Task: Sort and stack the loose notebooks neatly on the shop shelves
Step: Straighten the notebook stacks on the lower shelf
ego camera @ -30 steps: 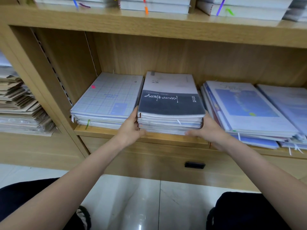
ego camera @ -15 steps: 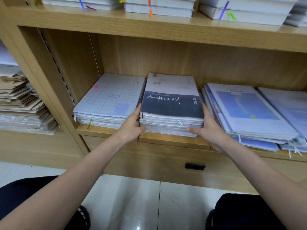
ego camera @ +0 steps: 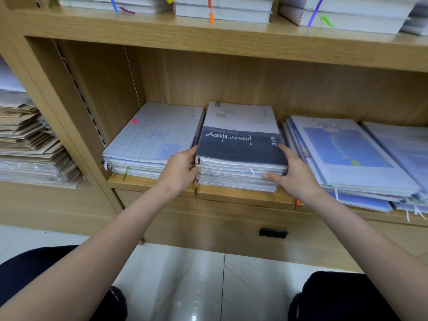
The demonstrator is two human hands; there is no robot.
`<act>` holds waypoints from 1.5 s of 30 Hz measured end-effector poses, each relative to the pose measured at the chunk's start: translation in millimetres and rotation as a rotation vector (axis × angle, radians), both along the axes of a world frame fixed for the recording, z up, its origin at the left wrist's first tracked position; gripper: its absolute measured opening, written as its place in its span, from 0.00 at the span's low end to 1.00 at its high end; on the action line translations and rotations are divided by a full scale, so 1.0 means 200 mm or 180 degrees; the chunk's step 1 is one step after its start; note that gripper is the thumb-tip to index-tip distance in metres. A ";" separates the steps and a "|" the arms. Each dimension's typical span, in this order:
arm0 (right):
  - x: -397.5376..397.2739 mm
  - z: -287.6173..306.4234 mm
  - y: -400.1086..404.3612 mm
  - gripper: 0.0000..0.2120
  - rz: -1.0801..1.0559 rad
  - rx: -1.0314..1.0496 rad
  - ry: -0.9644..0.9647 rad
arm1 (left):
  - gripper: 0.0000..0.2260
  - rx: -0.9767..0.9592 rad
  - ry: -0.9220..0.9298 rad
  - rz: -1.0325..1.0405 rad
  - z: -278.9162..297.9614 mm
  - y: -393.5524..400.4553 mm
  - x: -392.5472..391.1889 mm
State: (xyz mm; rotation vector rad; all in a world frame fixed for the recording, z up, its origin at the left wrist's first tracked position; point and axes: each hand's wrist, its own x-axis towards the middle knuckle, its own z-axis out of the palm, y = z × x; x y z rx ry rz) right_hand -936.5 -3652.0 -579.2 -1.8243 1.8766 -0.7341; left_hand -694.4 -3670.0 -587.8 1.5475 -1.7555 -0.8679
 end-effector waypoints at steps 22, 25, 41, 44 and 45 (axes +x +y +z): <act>-0.10 -0.06 -0.07 0.37 0.0305 0.0010 -0.0508 | 0.25 -0.0378 -0.0266 -0.0005 -0.04 0.00 0.03; -0.10 -0.06 -0.06 0.36 0.0304 -0.0009 -0.0539 | 0.26 -0.0372 -0.0242 -0.0021 -0.05 0.00 0.03; -0.07 -0.09 -0.05 0.45 0.0306 -0.0067 0.0232 | 0.10 -0.0184 -0.0186 0.0203 -0.19 0.01 -0.01; -0.09 -0.10 -0.06 0.44 0.0262 -0.0072 0.0048 | 0.05 -0.0263 -0.0417 0.0202 -0.20 -0.01 0.00; -0.09 -0.10 -0.06 0.44 0.0252 -0.0073 0.0037 | 0.05 -0.0283 -0.0461 0.0185 -0.20 -0.01 0.00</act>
